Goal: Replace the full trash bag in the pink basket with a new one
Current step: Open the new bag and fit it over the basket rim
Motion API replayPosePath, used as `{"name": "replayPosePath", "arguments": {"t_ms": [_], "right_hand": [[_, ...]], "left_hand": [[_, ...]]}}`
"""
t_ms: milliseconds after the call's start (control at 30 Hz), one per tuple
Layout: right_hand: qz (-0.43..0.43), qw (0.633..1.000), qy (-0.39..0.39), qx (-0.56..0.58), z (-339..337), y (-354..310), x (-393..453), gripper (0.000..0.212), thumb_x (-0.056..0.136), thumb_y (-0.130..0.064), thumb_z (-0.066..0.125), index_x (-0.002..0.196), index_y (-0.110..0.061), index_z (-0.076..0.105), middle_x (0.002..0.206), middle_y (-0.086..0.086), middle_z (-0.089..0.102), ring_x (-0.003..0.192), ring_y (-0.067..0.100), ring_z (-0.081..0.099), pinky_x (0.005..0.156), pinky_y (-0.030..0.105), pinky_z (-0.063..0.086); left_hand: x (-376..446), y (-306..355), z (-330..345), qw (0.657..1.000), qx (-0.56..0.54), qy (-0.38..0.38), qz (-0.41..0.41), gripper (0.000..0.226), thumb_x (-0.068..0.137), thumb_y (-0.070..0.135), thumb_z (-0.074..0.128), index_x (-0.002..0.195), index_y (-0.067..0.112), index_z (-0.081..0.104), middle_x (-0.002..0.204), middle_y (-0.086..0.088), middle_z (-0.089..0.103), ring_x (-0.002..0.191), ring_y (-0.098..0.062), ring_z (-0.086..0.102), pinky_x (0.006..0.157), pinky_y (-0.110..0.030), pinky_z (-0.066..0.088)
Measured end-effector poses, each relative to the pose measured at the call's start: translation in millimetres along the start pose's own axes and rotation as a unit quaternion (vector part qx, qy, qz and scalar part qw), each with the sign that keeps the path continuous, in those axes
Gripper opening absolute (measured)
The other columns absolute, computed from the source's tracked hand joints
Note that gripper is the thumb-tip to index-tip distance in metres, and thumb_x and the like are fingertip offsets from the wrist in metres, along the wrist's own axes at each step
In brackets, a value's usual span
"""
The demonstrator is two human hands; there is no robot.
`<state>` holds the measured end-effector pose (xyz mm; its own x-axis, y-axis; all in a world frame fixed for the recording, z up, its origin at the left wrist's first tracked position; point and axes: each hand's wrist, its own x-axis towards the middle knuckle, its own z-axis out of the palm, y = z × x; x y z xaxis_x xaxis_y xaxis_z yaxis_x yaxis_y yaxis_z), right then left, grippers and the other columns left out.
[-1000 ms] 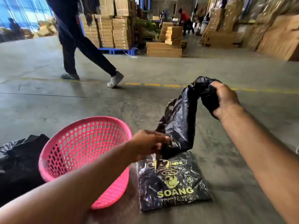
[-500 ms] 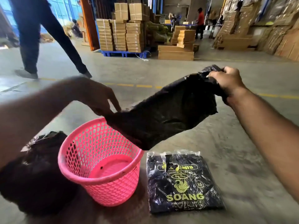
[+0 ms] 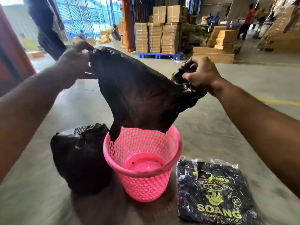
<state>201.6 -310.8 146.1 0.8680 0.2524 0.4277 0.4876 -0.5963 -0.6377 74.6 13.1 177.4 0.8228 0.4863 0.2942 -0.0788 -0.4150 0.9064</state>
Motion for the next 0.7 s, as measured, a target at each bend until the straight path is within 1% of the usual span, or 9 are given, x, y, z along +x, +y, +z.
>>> {"name": "replayPosePath", "arguments": {"t_ms": [100, 200, 300, 367, 400, 467, 567, 633, 700], "right_hand": [[0.067, 0.968, -0.049, 0.237, 30, -29, 0, 0.027, 0.079, -0.002, 0.064, 0.105, -0.009, 0.067, 0.091, 0.011, 0.072, 0.080, 0.026, 0.071, 0.066, 0.034, 0.060], [0.104, 0.943, -0.072, 0.309, 61, -35, -3, 0.029, 0.076, 0.002, 0.060, 0.104, -0.003, 0.068, 0.095, 0.021, 0.074, 0.081, 0.035, 0.073, 0.068, 0.047, 0.062], [0.145, 0.926, -0.063, 0.343, 90, -26, -16, 0.025, 0.065, -0.002, 0.060, 0.089, -0.006, 0.067, 0.083, 0.018, 0.063, 0.074, 0.031, 0.061, 0.063, 0.046, 0.054], [0.186, 0.912, -0.042, 0.362, 110, -15, -27, 0.016, 0.064, 0.001, 0.058, 0.073, -0.012, 0.060, 0.078, 0.015, 0.057, 0.073, 0.028, 0.055, 0.062, 0.043, 0.045], [0.205, 0.903, -0.037, 0.375, 119, -9, -33, 0.018, 0.066, 0.004, 0.057, 0.069, -0.013, 0.057, 0.075, 0.014, 0.055, 0.071, 0.027, 0.053, 0.062, 0.040, 0.043], [0.234, 0.890, -0.029, 0.391, 130, 2, -45, 0.025, 0.068, 0.010, 0.053, 0.060, -0.014, 0.051, 0.062, 0.008, 0.050, 0.061, 0.021, 0.051, 0.059, 0.031, 0.040], [0.267, 0.883, -0.041, 0.384, 141, 24, -60, 0.036, 0.069, 0.015, 0.049, 0.049, -0.012, 0.039, 0.039, -0.003, 0.036, 0.037, 0.017, 0.038, 0.047, 0.018, 0.031], [0.283, 0.879, -0.071, 0.378, 143, 39, -66, 0.025, 0.065, 0.012, 0.050, 0.052, -0.007, 0.040, 0.047, 0.004, 0.036, 0.043, 0.022, 0.038, 0.045, 0.019, 0.030], [0.288, 0.880, -0.097, 0.365, 138, 52, -68, 0.019, 0.059, 0.005, 0.052, 0.054, -0.010, 0.043, 0.055, 0.007, 0.035, 0.051, 0.024, 0.036, 0.046, 0.023, 0.028]], "left_hand": [[-11, -9, -11, 0.994, -0.076, -0.029, -0.075, 0.020, 0.098, 0.007, 0.048, 0.093, 0.016, 0.065, 0.071, 0.001, 0.070, 0.058, -0.016, 0.072, 0.056, -0.029, 0.059], [-18, -24, -3, 0.971, -0.184, -0.015, -0.151, 0.022, 0.096, 0.008, 0.044, 0.086, 0.009, 0.064, 0.081, -0.007, 0.068, 0.063, -0.021, 0.074, 0.067, -0.035, 0.062], [-25, -44, 14, 0.941, -0.262, -0.032, -0.212, 0.017, 0.089, 0.024, 0.048, 0.088, 0.009, 0.056, 0.084, -0.008, 0.056, 0.069, -0.025, 0.066, 0.081, -0.043, 0.061], [-33, -62, 28, 0.940, -0.223, -0.069, -0.249, 0.026, 0.087, 0.037, 0.062, 0.088, 0.011, 0.060, 0.075, -0.005, 0.061, 0.076, -0.023, 0.065, 0.083, -0.040, 0.061], [-37, -72, 36, 0.940, -0.196, -0.086, -0.264, 0.025, 0.087, 0.036, 0.066, 0.084, 0.012, 0.064, 0.071, -0.003, 0.064, 0.075, -0.020, 0.067, 0.080, -0.035, 0.062], [-41, -90, 54, 0.941, -0.149, -0.125, -0.278, 0.022, 0.092, 0.019, 0.064, 0.072, 0.013, 0.070, 0.070, 0.000, 0.063, 0.061, -0.009, 0.067, 0.064, -0.023, 0.060], [-44, -109, 76, 0.947, -0.089, -0.135, -0.278, 0.014, 0.084, -0.004, 0.061, 0.075, 0.006, 0.061, 0.059, -0.006, 0.061, 0.041, -0.009, 0.059, 0.042, -0.018, 0.049], [-42, -118, 79, 0.957, -0.052, -0.102, -0.266, 0.015, 0.068, -0.007, 0.064, 0.081, 0.002, 0.063, 0.064, -0.013, 0.059, 0.044, -0.017, 0.059, 0.044, -0.022, 0.051], [-37, -127, 78, 0.965, 0.000, -0.093, -0.244, 0.039, 0.053, -0.003, 0.064, 0.091, -0.002, 0.067, 0.073, -0.018, 0.061, 0.055, -0.025, 0.062, 0.053, -0.032, 0.058]]}}
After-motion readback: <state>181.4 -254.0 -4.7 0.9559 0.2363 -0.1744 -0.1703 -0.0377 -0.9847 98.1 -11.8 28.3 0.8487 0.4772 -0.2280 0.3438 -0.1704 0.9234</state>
